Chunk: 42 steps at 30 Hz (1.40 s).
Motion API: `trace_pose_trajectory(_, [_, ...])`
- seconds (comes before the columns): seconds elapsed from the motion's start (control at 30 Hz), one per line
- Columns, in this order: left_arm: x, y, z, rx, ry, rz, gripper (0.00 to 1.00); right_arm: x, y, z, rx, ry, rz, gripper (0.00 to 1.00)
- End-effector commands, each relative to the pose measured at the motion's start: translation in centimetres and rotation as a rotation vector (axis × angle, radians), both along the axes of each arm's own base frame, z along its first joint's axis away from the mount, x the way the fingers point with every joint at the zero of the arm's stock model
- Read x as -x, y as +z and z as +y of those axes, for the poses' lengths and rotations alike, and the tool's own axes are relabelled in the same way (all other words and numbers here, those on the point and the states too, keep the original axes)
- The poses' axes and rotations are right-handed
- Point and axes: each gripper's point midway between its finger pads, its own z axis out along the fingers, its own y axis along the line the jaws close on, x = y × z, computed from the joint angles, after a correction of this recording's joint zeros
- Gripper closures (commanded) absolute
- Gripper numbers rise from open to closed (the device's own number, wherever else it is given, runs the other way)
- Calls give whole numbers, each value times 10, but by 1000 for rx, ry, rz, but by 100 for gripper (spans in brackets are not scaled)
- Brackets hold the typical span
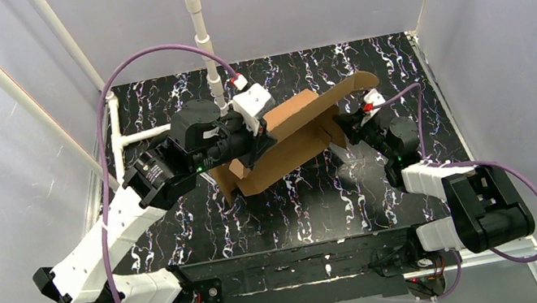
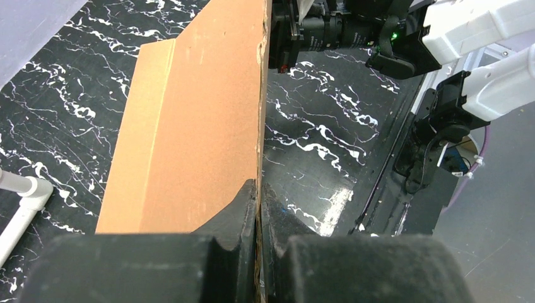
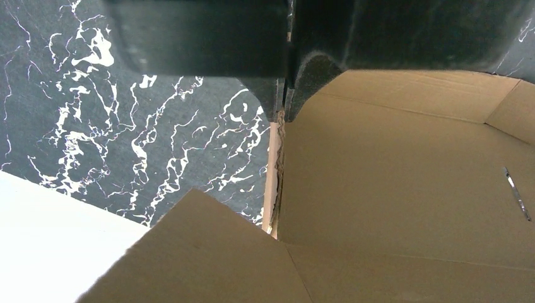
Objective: Fold the paper box
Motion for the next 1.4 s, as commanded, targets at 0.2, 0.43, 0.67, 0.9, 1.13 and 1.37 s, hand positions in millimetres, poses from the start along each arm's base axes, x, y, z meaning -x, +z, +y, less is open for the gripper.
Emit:
trace_pose_trajectory(0.2, [4,-8,11,-85,16,11,100,4,5,5,33,37,-63,91])
trace_pose_trajectory(0.43, [-1,-1,17,-80,59,-8,100,11,5,7,45,97,-73,82])
trace_pose_trajectory(0.67, [-3,0,14,-80,56,-7,100,19,-1,12,64,188,-54,76])
trace_pose_trajectory(0.9, [-1,0,13,-88,41,-5,100,22,-10,18,87,253,-33,68])
trace_pose_trajectory(1.13, [2,-2,13,-97,25,0,100,29,-10,18,117,327,-44,60])
trace_pose_trajectory(1.37, [6,2,14,-85,10,-3,100,17,3,-7,89,326,1,39])
